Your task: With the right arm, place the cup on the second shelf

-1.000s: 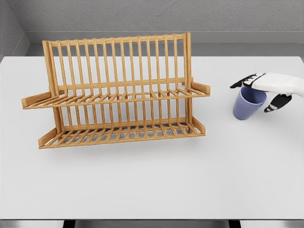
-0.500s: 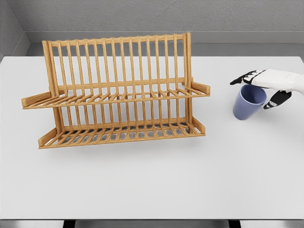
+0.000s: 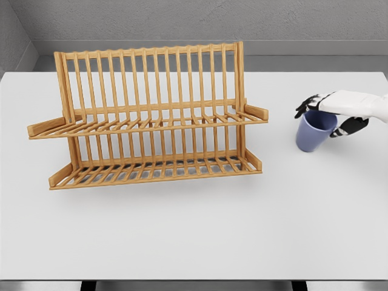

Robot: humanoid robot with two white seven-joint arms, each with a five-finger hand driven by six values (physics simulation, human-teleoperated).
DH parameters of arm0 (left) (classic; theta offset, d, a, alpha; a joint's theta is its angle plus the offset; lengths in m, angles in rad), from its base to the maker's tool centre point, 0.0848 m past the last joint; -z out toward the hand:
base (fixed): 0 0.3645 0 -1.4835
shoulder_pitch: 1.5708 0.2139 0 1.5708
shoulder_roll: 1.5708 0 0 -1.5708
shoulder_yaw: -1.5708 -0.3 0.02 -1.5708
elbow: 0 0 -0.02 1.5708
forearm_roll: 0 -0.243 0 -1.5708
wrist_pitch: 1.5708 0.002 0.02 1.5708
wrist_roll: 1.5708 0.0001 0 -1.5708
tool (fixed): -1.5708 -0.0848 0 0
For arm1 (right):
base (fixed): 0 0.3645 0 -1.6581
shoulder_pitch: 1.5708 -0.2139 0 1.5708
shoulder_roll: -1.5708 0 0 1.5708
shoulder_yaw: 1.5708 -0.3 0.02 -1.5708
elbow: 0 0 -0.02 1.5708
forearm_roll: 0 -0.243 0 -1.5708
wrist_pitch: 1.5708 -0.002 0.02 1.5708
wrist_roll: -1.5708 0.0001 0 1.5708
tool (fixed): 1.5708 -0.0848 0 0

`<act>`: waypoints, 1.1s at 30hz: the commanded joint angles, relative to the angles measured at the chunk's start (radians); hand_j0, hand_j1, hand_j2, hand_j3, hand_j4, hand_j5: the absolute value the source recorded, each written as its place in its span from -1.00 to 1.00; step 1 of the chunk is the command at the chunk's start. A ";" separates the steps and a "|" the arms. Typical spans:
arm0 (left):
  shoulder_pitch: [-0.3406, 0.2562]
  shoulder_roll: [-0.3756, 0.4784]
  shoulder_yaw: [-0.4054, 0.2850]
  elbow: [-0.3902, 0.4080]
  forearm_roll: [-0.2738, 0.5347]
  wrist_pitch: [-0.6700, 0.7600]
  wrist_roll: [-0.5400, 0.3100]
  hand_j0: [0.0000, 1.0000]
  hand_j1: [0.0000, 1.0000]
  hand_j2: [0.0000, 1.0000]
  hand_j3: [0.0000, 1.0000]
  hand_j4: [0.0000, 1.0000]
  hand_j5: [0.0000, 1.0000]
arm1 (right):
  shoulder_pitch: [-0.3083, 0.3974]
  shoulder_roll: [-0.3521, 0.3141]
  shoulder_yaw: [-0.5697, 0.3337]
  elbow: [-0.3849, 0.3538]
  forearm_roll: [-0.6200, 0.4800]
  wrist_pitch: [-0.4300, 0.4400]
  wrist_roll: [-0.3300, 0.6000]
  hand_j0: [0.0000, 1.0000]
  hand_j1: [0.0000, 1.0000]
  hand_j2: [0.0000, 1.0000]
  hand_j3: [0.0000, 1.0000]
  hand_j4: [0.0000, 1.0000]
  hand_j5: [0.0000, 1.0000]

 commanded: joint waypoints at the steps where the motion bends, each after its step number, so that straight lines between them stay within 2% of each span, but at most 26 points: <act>1: 0.000 0.000 0.000 0.000 0.000 0.000 0.000 1.00 1.00 1.00 1.00 1.00 1.00 | 0.000 -0.002 0.000 0.000 0.003 0.001 -0.003 0.32 0.32 0.32 0.32 0.32 0.32; 13: 0.000 0.000 0.000 0.000 0.000 0.000 0.000 1.00 1.00 1.00 1.00 1.00 1.00 | -0.006 -0.003 -0.016 -0.017 0.000 0.001 -0.003 0.31 0.31 0.31 0.31 0.31 0.31; 22: 0.000 0.000 0.000 0.000 0.000 0.000 0.000 1.00 1.00 1.00 1.00 1.00 1.00 | -0.043 -0.003 -0.017 -0.017 -0.005 0.001 -0.003 0.30 0.30 0.30 0.30 0.30 0.30; 27: 0.000 0.000 0.000 0.000 0.000 0.000 0.000 1.00 1.00 1.00 1.00 1.00 1.00 | -0.048 -0.003 -0.017 -0.018 -0.005 0.001 -0.003 0.22 0.22 0.22 0.22 0.22 0.22; 33: 0.000 0.000 0.000 0.000 0.000 0.000 0.000 1.00 1.00 1.00 1.00 1.00 1.00 | -0.046 -0.006 -0.089 -0.081 -0.008 0.001 -0.003 0.23 0.23 0.23 0.23 0.23 0.23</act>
